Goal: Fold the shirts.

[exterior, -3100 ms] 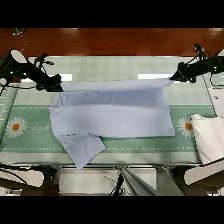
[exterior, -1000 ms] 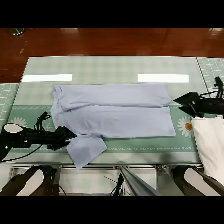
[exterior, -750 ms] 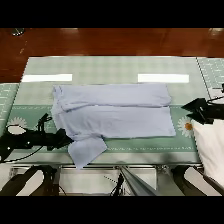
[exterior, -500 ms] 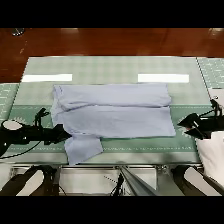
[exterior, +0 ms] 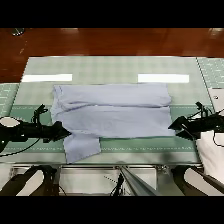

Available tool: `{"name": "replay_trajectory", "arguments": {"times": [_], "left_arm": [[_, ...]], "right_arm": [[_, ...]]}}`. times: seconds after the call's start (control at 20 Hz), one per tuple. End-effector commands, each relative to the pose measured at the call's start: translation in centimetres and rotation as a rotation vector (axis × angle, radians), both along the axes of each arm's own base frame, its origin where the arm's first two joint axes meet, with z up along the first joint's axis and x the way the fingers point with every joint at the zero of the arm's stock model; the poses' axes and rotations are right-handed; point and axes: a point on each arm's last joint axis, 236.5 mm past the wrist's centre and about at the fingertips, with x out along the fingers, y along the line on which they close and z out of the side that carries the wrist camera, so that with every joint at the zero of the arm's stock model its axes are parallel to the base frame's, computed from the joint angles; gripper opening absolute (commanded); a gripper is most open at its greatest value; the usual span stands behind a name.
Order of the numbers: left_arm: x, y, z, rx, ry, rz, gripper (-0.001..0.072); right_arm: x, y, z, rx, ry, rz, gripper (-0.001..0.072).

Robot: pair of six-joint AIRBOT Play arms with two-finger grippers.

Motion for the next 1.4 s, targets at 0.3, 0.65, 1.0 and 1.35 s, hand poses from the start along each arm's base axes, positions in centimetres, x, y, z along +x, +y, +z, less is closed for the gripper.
{"name": "replay_trajectory", "arguments": {"times": [0.3,0.65,1.0,1.35], "left_arm": [[0.0,-0.1,0.1,-0.003,0.0,-0.002,0.0022],[2.9,1.5,3.6,-0.002,-0.088,-0.012,0.0022],[11.3,3.0,8.0,0.071,-0.254,0.01,0.0021],[21.4,2.2,8.1,0.013,-0.174,-0.055,0.0021]], "right_arm": [[1.8,1.6,-1.6,0.095,-0.007,-0.047,0.0587],[4.8,1.6,1.6,0.131,-0.15,0.073,0.0019],[14.9,1.0,10.1,0.113,-0.435,0.055,0.0019],[22.0,1.2,8.7,0.087,-0.438,0.035,0.0019]]}}
